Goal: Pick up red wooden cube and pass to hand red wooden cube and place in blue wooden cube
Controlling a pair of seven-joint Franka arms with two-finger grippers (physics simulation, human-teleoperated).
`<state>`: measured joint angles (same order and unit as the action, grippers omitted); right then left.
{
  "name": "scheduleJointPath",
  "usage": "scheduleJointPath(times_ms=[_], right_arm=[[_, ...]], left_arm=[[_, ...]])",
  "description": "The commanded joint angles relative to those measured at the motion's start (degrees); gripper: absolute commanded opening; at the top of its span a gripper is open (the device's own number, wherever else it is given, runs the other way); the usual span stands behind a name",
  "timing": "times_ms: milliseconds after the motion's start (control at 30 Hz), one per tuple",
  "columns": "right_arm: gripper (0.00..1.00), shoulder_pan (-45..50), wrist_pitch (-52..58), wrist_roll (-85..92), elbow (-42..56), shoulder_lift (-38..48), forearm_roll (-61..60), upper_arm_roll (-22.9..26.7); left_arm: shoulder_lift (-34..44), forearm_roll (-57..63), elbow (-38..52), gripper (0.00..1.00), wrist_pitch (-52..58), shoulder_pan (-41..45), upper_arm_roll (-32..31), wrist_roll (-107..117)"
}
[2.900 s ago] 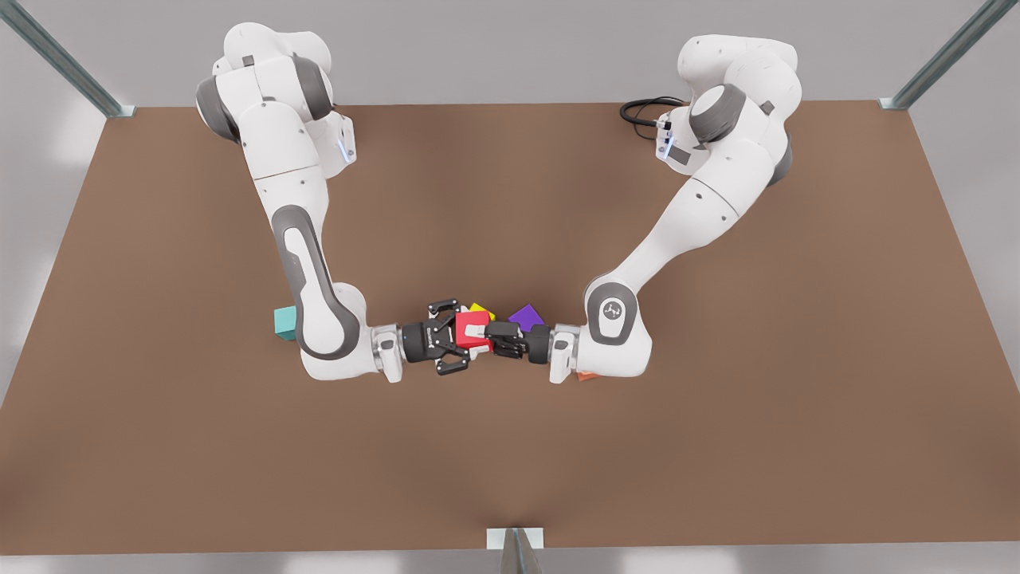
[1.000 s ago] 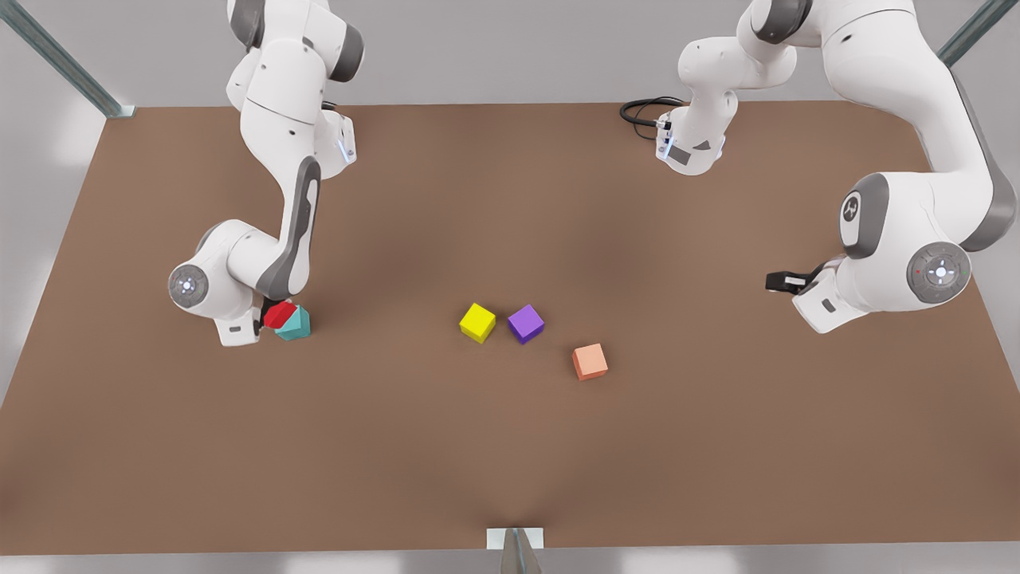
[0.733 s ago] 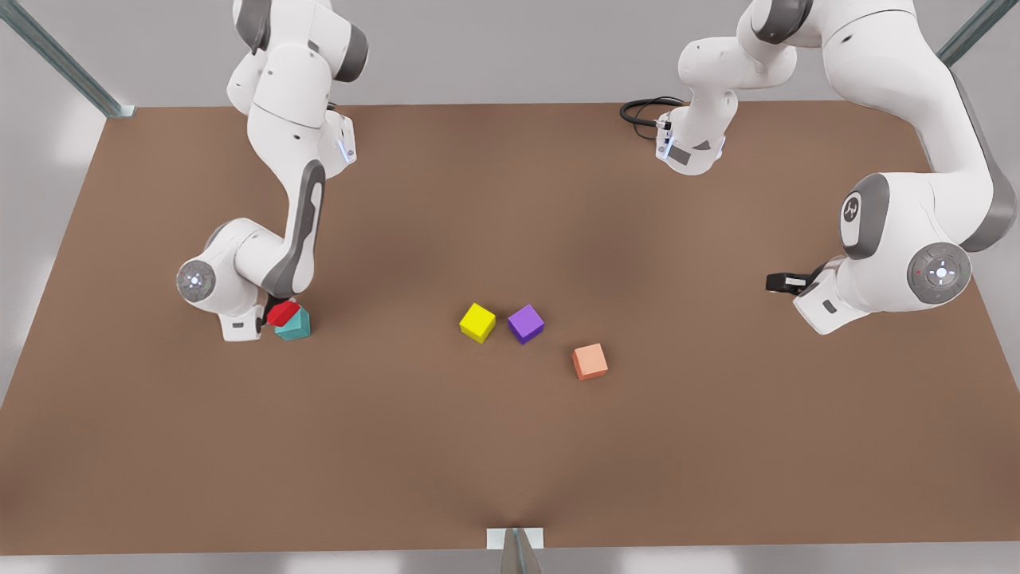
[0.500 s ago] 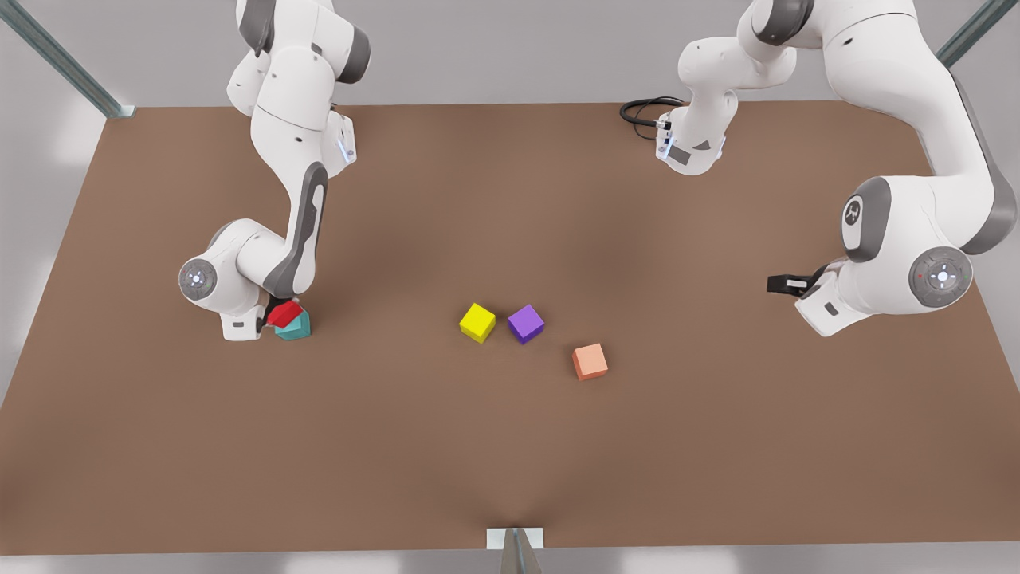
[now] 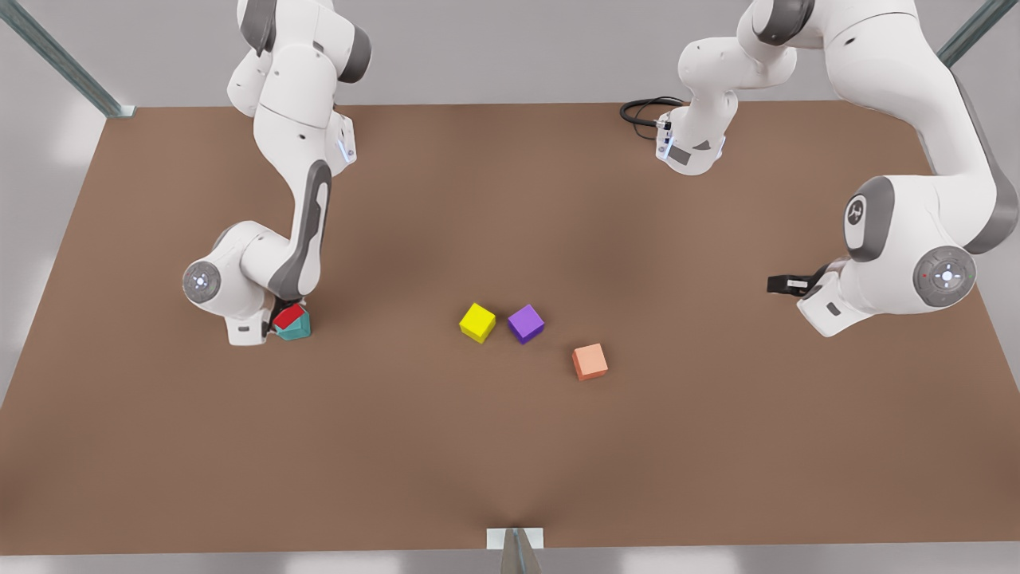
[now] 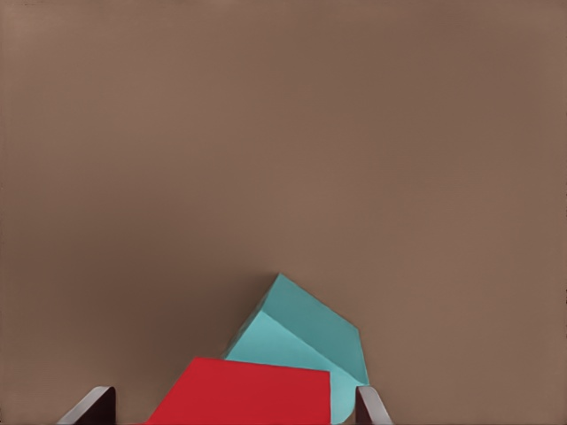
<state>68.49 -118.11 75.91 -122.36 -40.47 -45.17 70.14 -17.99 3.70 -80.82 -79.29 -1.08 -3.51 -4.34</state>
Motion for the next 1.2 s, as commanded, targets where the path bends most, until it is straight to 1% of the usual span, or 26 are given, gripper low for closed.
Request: scheduleJointPath(times_ms=[0, 100, 167, 233, 300, 367, 400, 433, 467, 500, 533, 567, 633, 667, 700, 733, 833, 867, 967, 1167], right_arm=[[1.00, 0.3, 1.6, -1.3, 1.2, 0.0, 0.0, 0.0], [1.00, 0.2, 2.4, -3.9, 5.5, -0.1, 0.1, 0.0], [1.00, -0.2, 8.9, -13.7, 12.9, -1.5, 0.3, 0.0], [0.99, -2.1, 18.2, -28.0, 21.6, -1.7, 0.8, 0.0], [0.98, -8.8, 33.9, -50.9, 34.4, -4.2, 0.8, -2.6], [1.00, -11.5, 50.5, -71.8, 46.6, -4.9, 3.2, -2.6], [1.00, -11.5, 53.3, -76.5, 49.6, -4.0, 5.8, -2.6], [1.00, -14.9, 53.3, -77.0, 51.0, -0.5, 10.0, -5.7], [1.00, -23.3, 52.3, -83.1, 52.4, 6.9, 16.4, -17.0], [1.00, -35.9, 48.5, -88.1, 53.7, 14.4, 31.2, -38.8], [1.00, -46.7, 43.5, -88.7, 51.2, 20.1, 41.6, -56.9], [1.00, -51.0, 41.7, -88.9, 48.8, 22.9, 42.8, -59.7], [1.00, -58.6, 42.4, -88.5, 48.1, 25.8, 43.0, -64.1], [1.00, -61.1, 42.5, -88.5, 46.2, 28.9, 43.1, -65.5], [1.00, -62.0, 42.5, -88.6, 46.0, 29.7, 43.8, -66.2], [1.00, -62.2, 42.3, -89.1, 43.8, 32.1, 44.4, -66.6], [1.00, -62.7, 41.2, -89.3, 40.4, 32.8, 45.7, -66.8], [1.00, -62.8, 37.4, -89.0, 38.0, 33.9, 45.7, -66.8], [1.00, -62.8, 33.2, -88.0, 35.1, 34.9, 45.0, -66.8], [1.00, -62.9, 32.3, -86.3, 33.7, 35.0, 44.5, -66.7]], left_arm=[[0.1, -0.4, 0.0, 1.00, 0.1, -0.1, 0.0, -0.5], [0.1, -0.4, 0.0, 1.00, 0.1, -0.3, 0.1, -0.5], [0.1, -0.4, 0.0, 1.00, 0.1, -0.3, 0.0, -0.5], [0.1, -0.5, 0.0, 1.00, 0.3, -0.9, 0.0, -0.7], [0.4, -1.3, 2.4, 1.00, 3.8, -0.9, 0.0, -0.7], [0.4, -3.3, 2.8, 1.00, 4.1, -1.2, 0.1, -6.3], [0.4, -3.1, 2.8, 1.00, 4.1, -1.2, 0.0, -6.3], [0.4, -3.1, 2.8, 1.00, 4.1, -1.3, 0.0, -6.3], [0.3, -3.3, 2.8, 1.00, 4.1, -1.3, 0.1, -6.2], [0.2, -3.3, 3.0, 1.00, 4.1, -1.3, 0.1, -6.2], [0.2, -3.3, 3.0, 1.00, 4.1, -1.3, 0.1, -6.2], [0.2, -3.3, 2.9, 1.00, 4.1, -1.3, 0.1, -6.2], [0.1, -3.2, 2.9, 1.00, 4.0, -1.3, 0.1, -6.1], [0.1, -3.1, 3.0, 1.00, 3.9, -1.3, 0.1, -6.1], [0.1, -3.1, 3.0, 1.00, 3.8, -1.4, 0.1, -6.1], [0.2, -3.1, 3.2, 1.00, 3.9, -1.3, 0.1, -5.9], [0.1, -3.1, 3.1, 1.00, 3.9, -1.8, 0.1, -6.1], [0.1, -3.3, 3.0, 1.00, 3.9, -2.0, 0.1, -6.0], [0.1, -2.9, 3.0, 1.00, 4.0, -2.4, 0.1, -6.2], [0.1, -3.1, 3.0, 1.00, 4.0, -2.3, 0.1, -5.9]])
